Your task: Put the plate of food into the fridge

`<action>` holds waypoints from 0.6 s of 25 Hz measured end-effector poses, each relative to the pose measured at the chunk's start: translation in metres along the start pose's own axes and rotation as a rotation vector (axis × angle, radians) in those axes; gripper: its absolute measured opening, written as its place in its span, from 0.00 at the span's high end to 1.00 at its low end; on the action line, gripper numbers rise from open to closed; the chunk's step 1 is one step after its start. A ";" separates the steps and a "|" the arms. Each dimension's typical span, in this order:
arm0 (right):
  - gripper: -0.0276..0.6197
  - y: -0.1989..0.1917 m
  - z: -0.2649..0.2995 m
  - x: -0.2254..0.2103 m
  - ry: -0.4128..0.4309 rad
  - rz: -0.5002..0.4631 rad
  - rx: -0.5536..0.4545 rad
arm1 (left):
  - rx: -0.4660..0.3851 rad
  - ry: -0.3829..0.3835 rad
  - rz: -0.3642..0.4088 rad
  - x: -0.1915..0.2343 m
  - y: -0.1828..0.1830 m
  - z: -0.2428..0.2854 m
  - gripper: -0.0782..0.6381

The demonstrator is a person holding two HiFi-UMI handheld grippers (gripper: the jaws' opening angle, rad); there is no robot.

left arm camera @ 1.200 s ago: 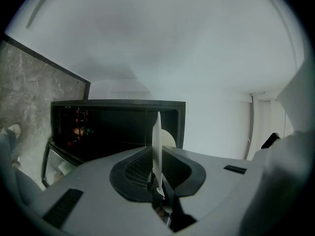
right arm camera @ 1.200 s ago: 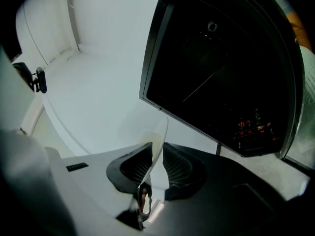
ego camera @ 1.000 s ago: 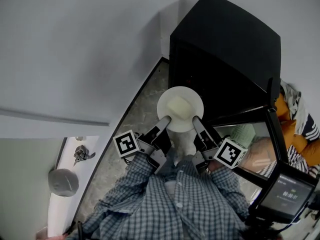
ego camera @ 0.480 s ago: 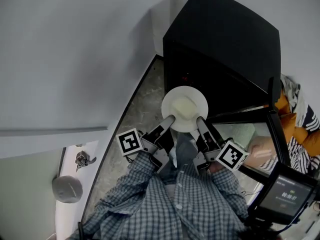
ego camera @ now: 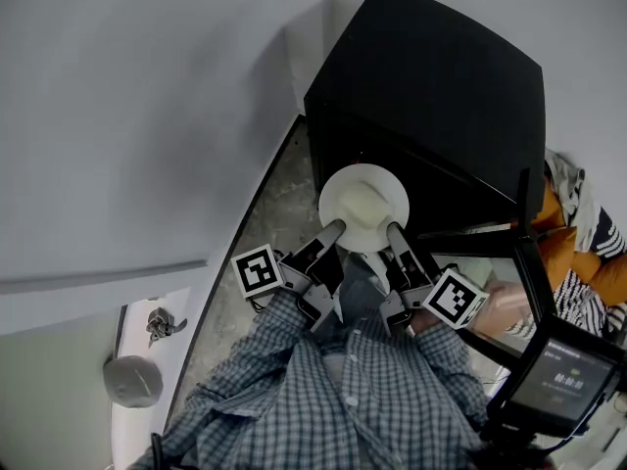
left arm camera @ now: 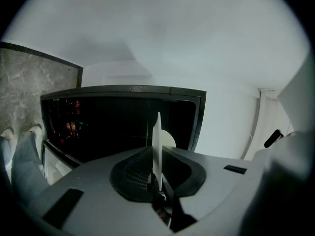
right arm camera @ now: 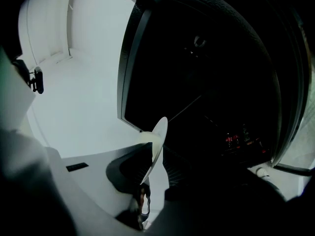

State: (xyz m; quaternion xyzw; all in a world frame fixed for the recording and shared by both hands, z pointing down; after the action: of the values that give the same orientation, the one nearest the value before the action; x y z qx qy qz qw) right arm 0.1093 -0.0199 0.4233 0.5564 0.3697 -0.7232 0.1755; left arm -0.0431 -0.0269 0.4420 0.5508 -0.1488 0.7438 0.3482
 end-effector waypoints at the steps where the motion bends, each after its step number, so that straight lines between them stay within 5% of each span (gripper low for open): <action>1: 0.85 0.001 0.000 -0.001 0.001 -0.005 -0.004 | 0.000 -0.001 0.002 0.000 0.001 0.002 0.83; 15: 0.85 0.025 0.022 -0.004 -0.060 -0.077 -0.067 | 0.005 -0.029 0.061 -0.018 0.026 0.027 0.83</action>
State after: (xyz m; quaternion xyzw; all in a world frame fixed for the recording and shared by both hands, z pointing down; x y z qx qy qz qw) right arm 0.1126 -0.0529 0.4212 0.5135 0.4096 -0.7329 0.1769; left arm -0.0391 -0.0680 0.4393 0.5574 -0.1688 0.7466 0.3216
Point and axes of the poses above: the fingertips, and each gripper's own axes: z forward along the fingers, x to its left, y out of its top, the point moved 4 cm from there along -z, backward along the fingers, and after that the axes turned 14 degrees about y, right-handed, at the moved point
